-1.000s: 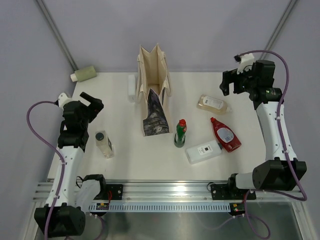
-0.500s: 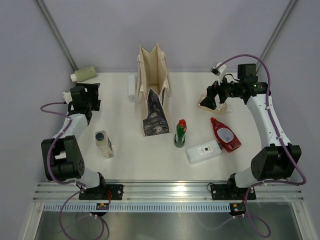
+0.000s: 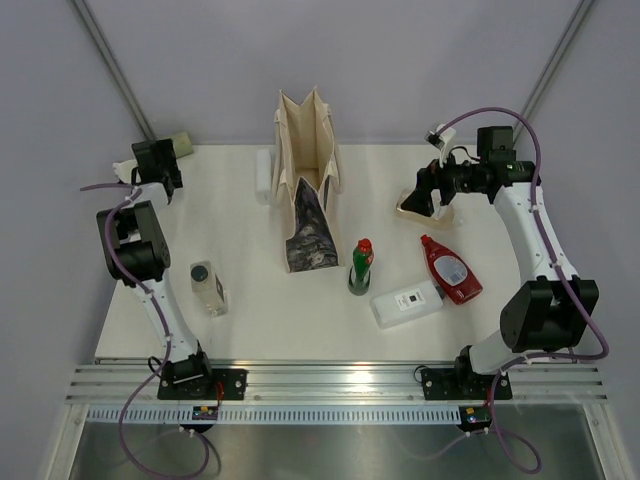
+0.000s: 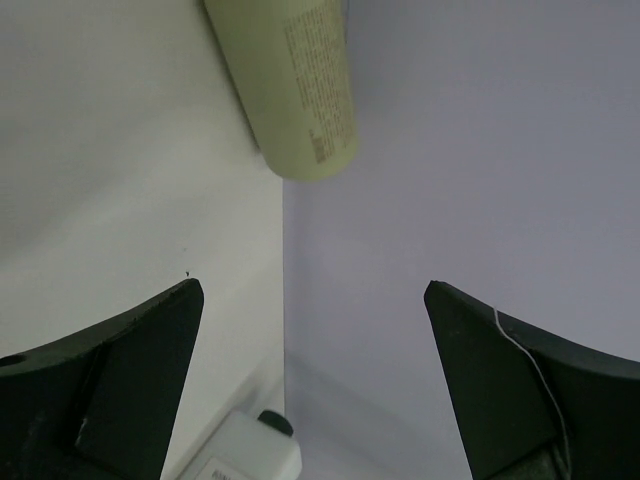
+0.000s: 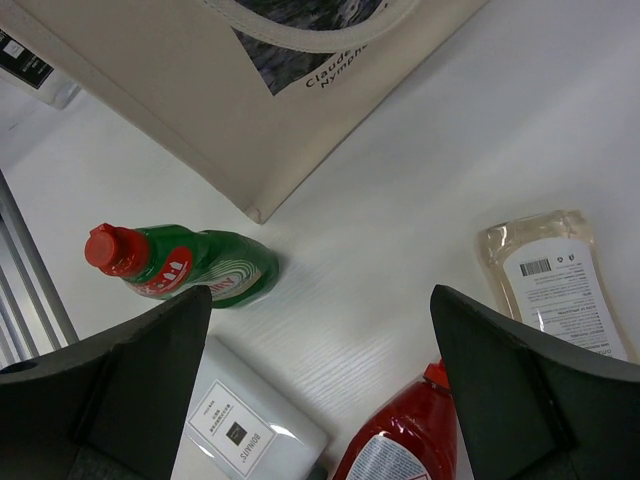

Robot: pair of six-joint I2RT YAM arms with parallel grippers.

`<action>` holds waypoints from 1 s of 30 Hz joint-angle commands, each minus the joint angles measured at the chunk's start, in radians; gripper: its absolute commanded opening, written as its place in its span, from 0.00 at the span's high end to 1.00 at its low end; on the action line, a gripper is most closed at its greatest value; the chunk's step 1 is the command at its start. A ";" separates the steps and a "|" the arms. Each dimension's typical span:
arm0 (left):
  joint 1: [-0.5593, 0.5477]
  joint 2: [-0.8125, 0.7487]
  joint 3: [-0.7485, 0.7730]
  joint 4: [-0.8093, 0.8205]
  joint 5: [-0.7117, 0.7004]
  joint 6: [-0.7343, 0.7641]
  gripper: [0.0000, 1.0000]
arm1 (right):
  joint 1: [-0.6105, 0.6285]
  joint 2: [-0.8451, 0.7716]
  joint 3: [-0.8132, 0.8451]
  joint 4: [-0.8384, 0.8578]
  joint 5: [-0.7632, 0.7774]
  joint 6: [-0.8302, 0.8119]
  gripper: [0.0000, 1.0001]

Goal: Place the personal care products into the canvas bag

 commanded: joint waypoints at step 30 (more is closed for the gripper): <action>0.002 0.787 1.001 -0.241 -0.202 -0.291 0.30 | -0.041 0.153 0.199 -0.133 -0.004 -0.003 0.00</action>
